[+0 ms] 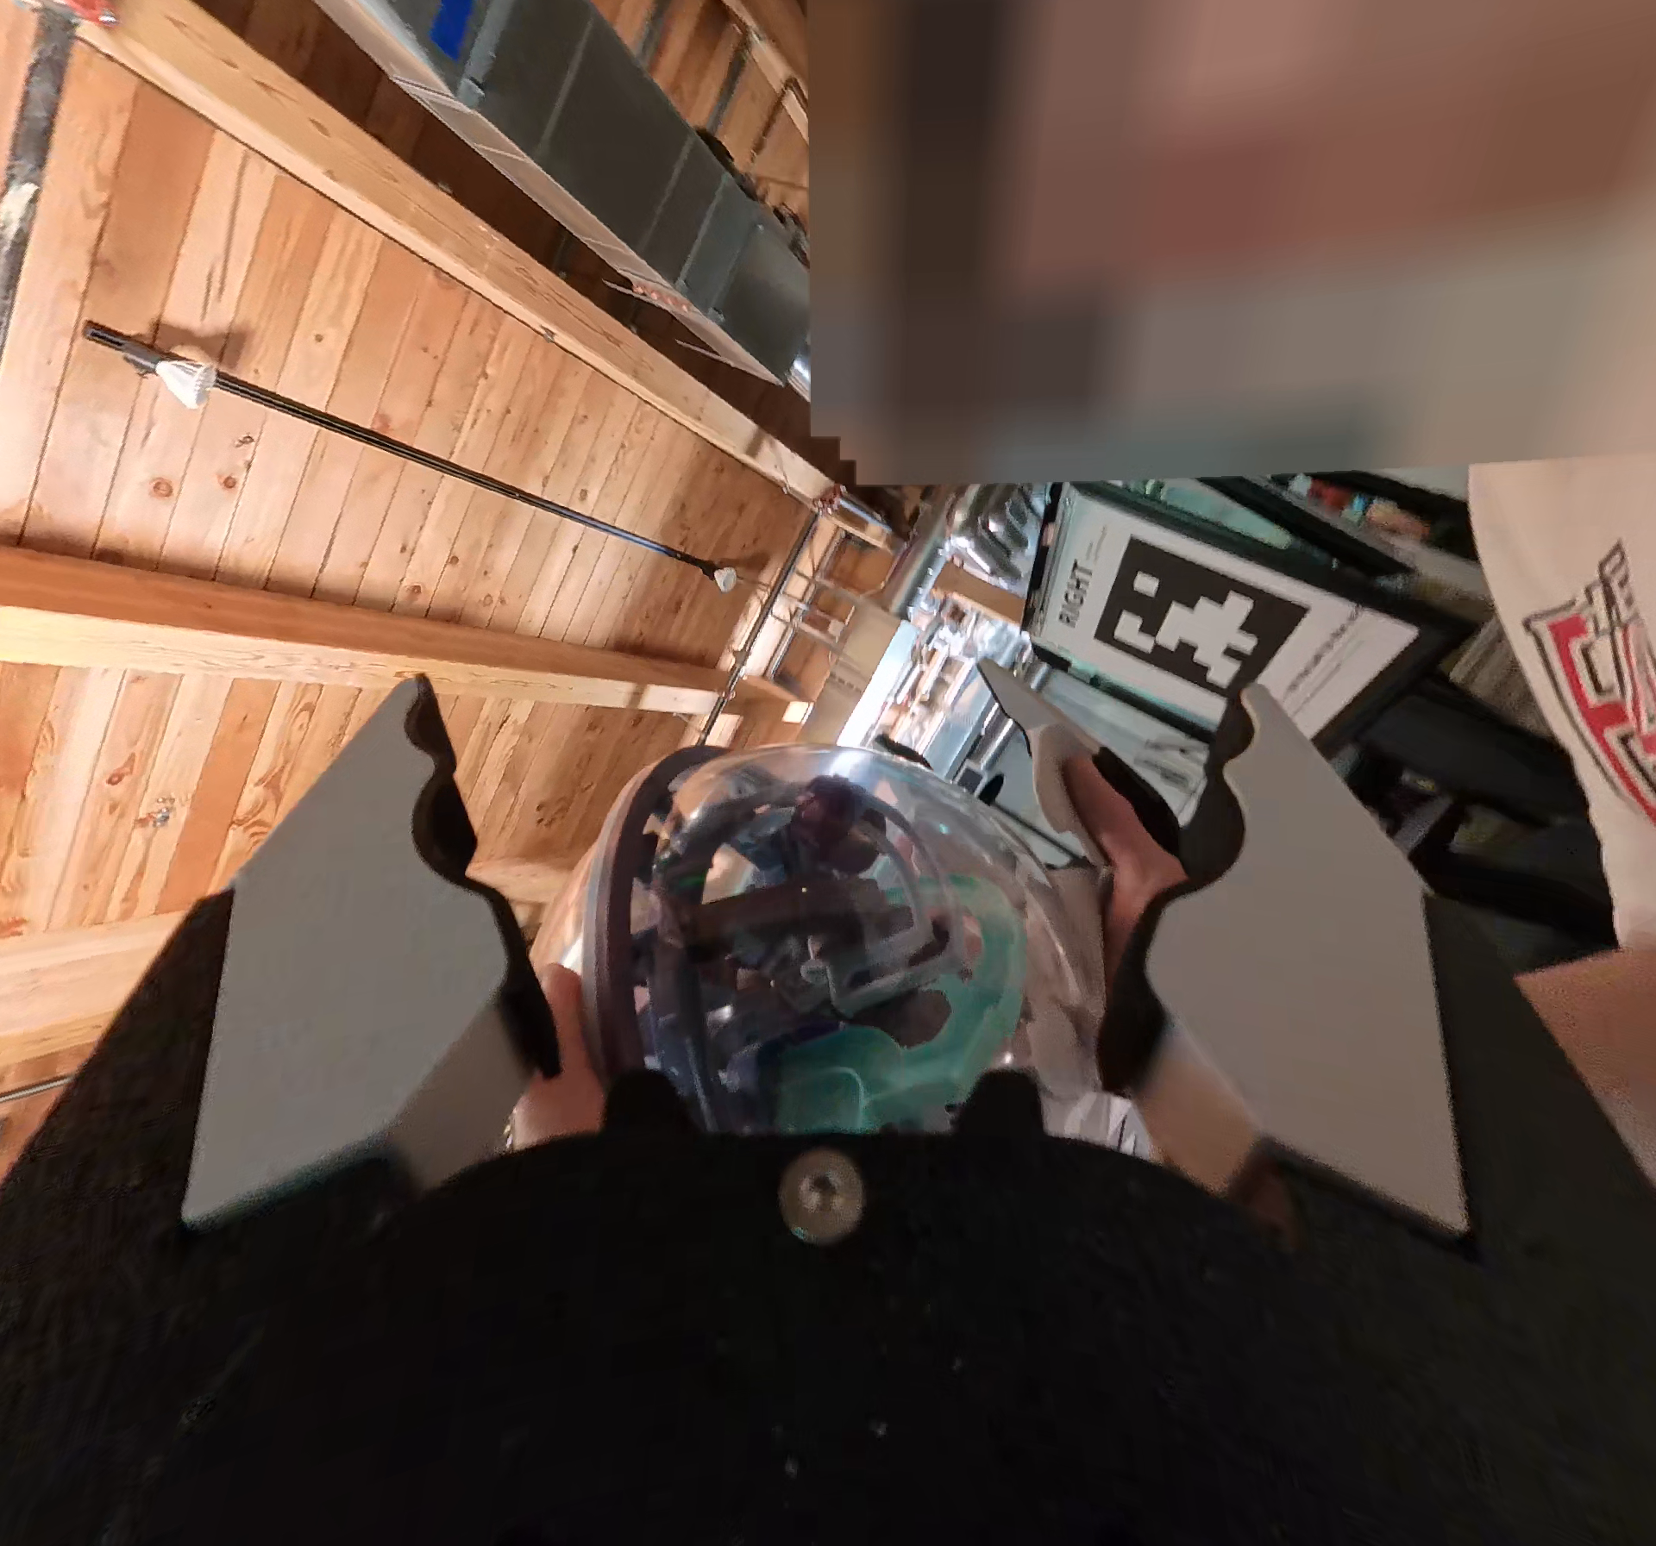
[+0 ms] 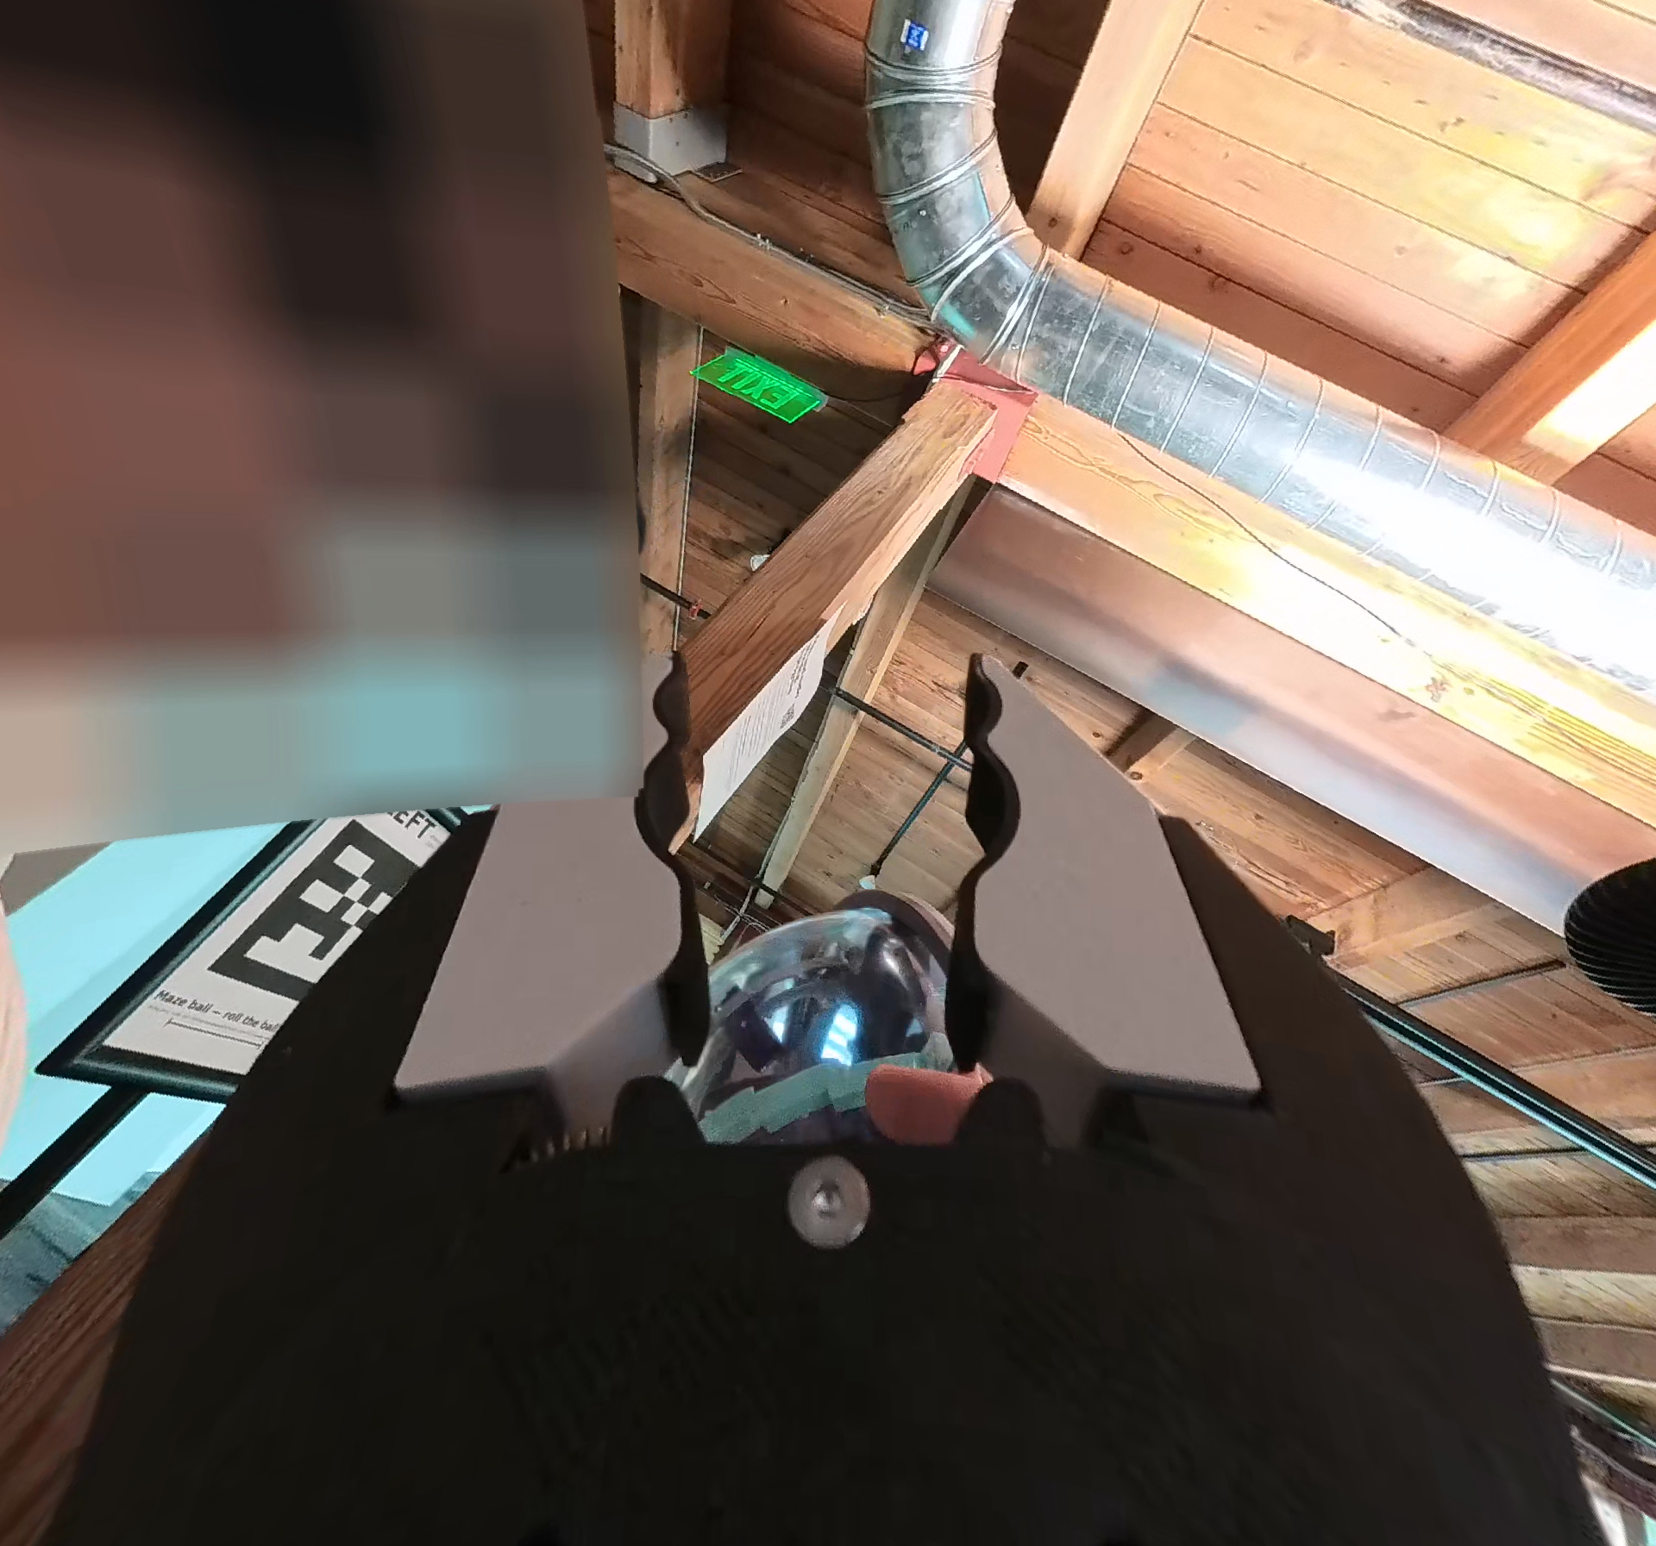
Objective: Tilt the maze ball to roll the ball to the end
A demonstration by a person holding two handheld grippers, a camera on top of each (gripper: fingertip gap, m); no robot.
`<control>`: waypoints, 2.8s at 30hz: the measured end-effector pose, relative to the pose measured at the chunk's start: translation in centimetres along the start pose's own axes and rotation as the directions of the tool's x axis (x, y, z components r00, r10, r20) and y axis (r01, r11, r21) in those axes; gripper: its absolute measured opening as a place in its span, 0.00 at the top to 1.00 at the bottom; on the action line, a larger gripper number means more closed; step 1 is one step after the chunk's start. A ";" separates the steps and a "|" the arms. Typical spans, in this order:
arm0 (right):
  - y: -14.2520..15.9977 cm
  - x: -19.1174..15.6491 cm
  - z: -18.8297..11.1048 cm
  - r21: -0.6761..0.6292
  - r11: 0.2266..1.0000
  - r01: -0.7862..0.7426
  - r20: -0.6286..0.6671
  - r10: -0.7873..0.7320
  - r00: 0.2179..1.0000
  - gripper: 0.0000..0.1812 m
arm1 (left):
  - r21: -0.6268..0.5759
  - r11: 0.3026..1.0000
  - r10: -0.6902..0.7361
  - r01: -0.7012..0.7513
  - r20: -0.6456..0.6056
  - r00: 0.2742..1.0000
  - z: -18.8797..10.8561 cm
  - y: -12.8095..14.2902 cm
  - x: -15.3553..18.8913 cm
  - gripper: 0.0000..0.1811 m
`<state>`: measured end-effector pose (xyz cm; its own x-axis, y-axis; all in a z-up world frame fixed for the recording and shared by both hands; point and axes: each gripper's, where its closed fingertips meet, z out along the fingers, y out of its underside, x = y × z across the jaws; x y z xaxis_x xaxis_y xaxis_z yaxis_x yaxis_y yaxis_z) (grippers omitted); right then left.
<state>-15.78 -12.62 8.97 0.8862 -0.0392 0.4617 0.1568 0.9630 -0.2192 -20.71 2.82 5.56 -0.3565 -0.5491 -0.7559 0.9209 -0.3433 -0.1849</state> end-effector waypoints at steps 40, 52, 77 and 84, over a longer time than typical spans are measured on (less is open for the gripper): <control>0.0 0.0 0.0 -0.010 1.000 0.015 0.021 -0.015 1.000 0.68 | -0.079 0.963 -0.227 0.258 0.285 0.931 -1.3 4.8 -3.9 0.13; -0.7 2.3 -0.9 0.046 0.997 -0.069 -0.060 0.072 0.996 0.69 | -0.208 0.954 -0.148 0.218 0.306 0.940 -0.2 5.5 -3.6 0.13; -0.1 2.0 -0.7 0.028 0.997 -0.072 -0.055 0.074 0.996 0.69 | -0.300 0.939 -0.073 0.167 0.300 0.951 0.0 5.8 -3.6 0.14; -0.1 1.8 -0.6 0.025 0.997 -0.080 -0.047 0.081 0.996 0.69 | -0.298 0.933 -0.101 0.204 0.326 0.940 -0.3 6.0 -4.1 0.14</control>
<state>-13.90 -12.91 9.32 0.9153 0.0264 0.4020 0.0748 0.9694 -0.2339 -13.64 3.20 7.37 -0.4798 -0.7299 -0.4869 0.8332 -0.2051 -0.5136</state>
